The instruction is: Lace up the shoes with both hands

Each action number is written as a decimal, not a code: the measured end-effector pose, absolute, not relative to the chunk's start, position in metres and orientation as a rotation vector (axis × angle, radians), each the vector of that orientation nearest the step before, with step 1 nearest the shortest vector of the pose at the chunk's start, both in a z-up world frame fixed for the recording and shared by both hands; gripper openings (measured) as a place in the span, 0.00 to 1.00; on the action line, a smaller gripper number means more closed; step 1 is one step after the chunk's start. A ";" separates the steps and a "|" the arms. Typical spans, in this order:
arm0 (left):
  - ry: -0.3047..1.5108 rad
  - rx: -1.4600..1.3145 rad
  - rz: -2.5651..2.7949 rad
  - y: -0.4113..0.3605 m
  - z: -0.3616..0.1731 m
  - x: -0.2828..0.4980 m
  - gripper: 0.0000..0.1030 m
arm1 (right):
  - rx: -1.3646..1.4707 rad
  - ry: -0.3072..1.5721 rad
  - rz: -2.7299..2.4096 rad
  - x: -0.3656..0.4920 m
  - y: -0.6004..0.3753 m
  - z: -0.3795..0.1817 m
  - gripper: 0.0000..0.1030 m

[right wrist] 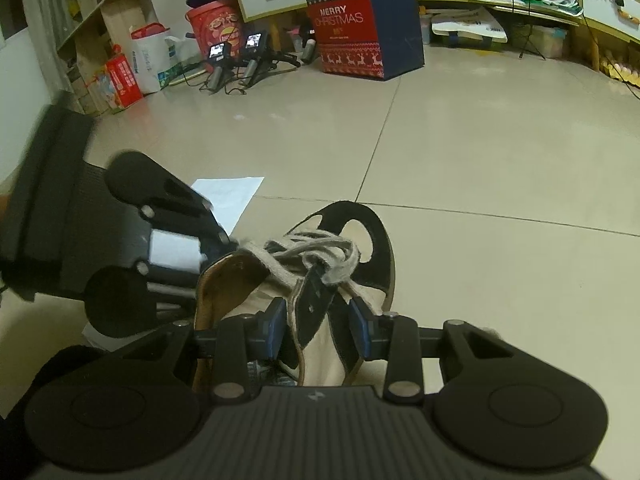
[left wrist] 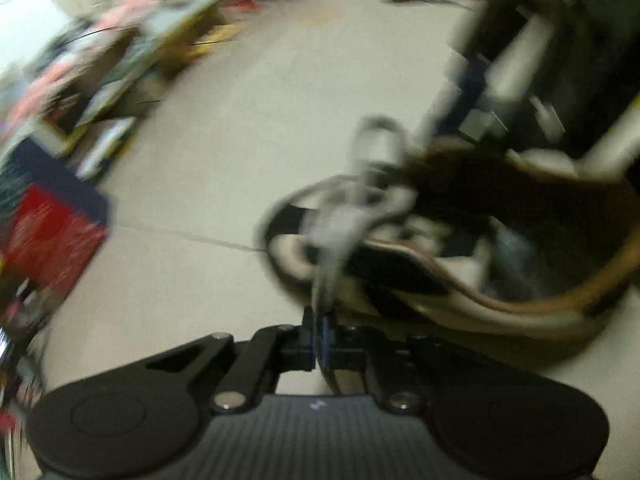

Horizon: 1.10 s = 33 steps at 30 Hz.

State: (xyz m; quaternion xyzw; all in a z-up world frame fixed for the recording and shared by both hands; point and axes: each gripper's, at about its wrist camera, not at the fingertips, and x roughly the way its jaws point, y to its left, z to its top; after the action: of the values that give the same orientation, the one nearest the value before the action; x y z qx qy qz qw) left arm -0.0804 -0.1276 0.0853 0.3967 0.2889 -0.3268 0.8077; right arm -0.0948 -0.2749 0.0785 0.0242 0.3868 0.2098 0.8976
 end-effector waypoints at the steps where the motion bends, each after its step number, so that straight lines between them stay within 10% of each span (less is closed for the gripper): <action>1: 0.615 0.797 -0.661 -0.123 0.092 -0.081 0.02 | 0.035 0.806 0.418 -0.094 -0.271 0.078 0.33; 6: 0.555 0.581 -0.447 -0.095 0.122 -0.081 0.02 | -0.010 0.845 0.284 -0.091 -0.252 0.076 0.07; 24: 0.421 0.376 -0.399 -0.064 0.189 -0.117 0.03 | 0.006 0.893 0.206 -0.088 -0.249 0.074 0.05; 33: 0.519 0.272 -0.447 -0.042 0.173 -0.101 0.03 | 0.377 0.846 0.390 -0.094 -0.324 0.082 0.36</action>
State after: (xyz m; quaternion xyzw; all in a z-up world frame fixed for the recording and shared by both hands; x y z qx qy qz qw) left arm -0.1007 -0.0419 0.1729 0.1330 0.2535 -0.2184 0.9329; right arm -0.0944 -0.3240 0.0815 0.1807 0.4056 0.1871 0.8763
